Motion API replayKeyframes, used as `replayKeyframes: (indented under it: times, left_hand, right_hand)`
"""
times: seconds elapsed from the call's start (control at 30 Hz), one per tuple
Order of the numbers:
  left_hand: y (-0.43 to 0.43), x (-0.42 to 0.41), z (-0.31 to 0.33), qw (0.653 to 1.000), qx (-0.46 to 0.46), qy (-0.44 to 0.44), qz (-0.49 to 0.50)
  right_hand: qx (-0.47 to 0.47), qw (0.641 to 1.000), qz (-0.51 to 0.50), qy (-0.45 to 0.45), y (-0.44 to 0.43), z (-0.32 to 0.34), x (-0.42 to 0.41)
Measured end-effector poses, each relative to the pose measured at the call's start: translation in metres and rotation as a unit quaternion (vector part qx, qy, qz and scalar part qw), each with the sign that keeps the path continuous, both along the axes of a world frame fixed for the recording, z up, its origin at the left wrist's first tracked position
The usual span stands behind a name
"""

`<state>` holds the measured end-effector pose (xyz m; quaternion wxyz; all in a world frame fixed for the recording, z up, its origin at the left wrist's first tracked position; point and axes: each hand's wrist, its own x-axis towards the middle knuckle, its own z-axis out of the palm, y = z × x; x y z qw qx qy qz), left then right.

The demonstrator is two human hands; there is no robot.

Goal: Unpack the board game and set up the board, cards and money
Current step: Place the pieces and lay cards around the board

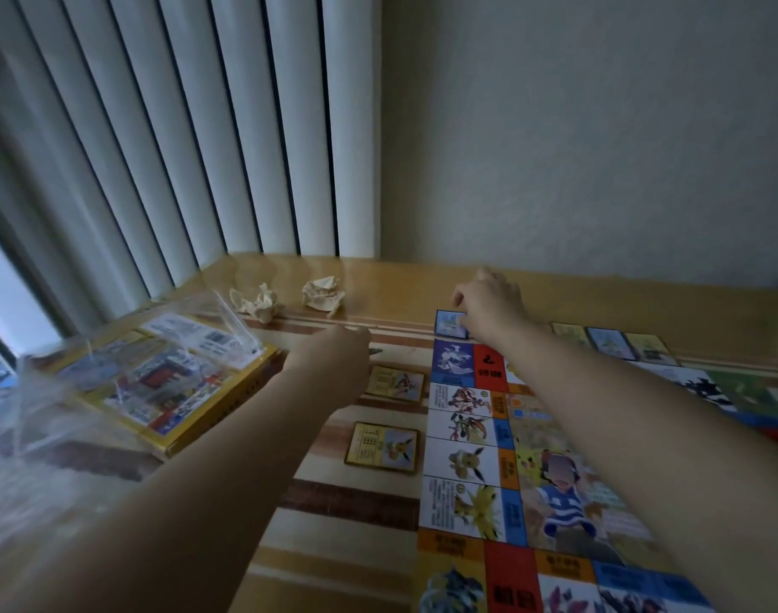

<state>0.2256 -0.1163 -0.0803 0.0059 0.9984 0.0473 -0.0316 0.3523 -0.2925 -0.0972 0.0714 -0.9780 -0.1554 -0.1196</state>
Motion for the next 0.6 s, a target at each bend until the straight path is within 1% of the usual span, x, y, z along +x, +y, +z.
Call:
replayKeyframes:
  times: [0.03, 0.1, 0.13, 0.17, 0.2, 0.27, 0.3, 0.33, 0.4, 0.47, 0.53, 0.6]
  left_hand:
    - [0.0, -0.001, 0.0, 0.999, -0.024, -0.021, 0.003]
    - [0.0, -0.004, 0.001, 0.988, -0.126, -0.082, 0.019]
    - [-0.002, -0.008, 0.007, 0.976, -0.186, -0.111, 0.028]
    - [-0.007, -0.012, 0.015, 0.954, -0.266, -0.135, 0.037]
    - [-0.013, -0.019, 0.025, 0.921, -0.358, -0.146, 0.043]
    - [-0.031, -0.038, 0.043, 0.827, -0.548, -0.118, 0.048]
    - [-0.04, -0.048, 0.05, 0.778, -0.619, -0.092, 0.048]
    - [-0.048, -0.058, 0.056, 0.739, -0.67, -0.065, 0.045]
    - [-0.064, -0.08, 0.063, 0.678, -0.733, -0.036, 0.04]
    - [-0.076, -0.098, 0.065, 0.634, -0.773, -0.024, 0.027]
    - [-0.089, -0.115, 0.067, 0.604, -0.797, -0.01, 0.008]
    - [-0.1, -0.131, 0.069, 0.584, -0.812, 0.006, 0.004]
  right_hand:
    - [0.007, 1.0, 0.003, -0.003, -0.001, 0.003, -0.003]
    - [0.055, 0.998, 0.013, -0.009, -0.005, 0.013, -0.011]
    - [0.089, 0.996, 0.023, -0.013, -0.007, 0.02, -0.018]
    - [0.123, 0.992, 0.035, -0.01, -0.009, 0.03, -0.026]
    - [0.162, 0.986, 0.051, 0.004, -0.011, 0.041, -0.039]
    - [0.239, 0.965, 0.091, 0.061, -0.016, 0.063, -0.071]
    - [0.269, 0.953, 0.11, 0.088, -0.019, 0.074, -0.09]
    - [0.296, 0.941, 0.123, 0.111, -0.023, 0.083, -0.109]
    - [0.344, 0.919, 0.134, 0.141, -0.035, 0.096, -0.143]
    - [0.39, 0.897, 0.131, 0.163, -0.049, 0.103, -0.173]
    - [0.417, 0.881, 0.122, 0.187, -0.062, 0.109, -0.198]
    - [0.434, 0.868, 0.117, 0.213, -0.074, 0.113, -0.219]
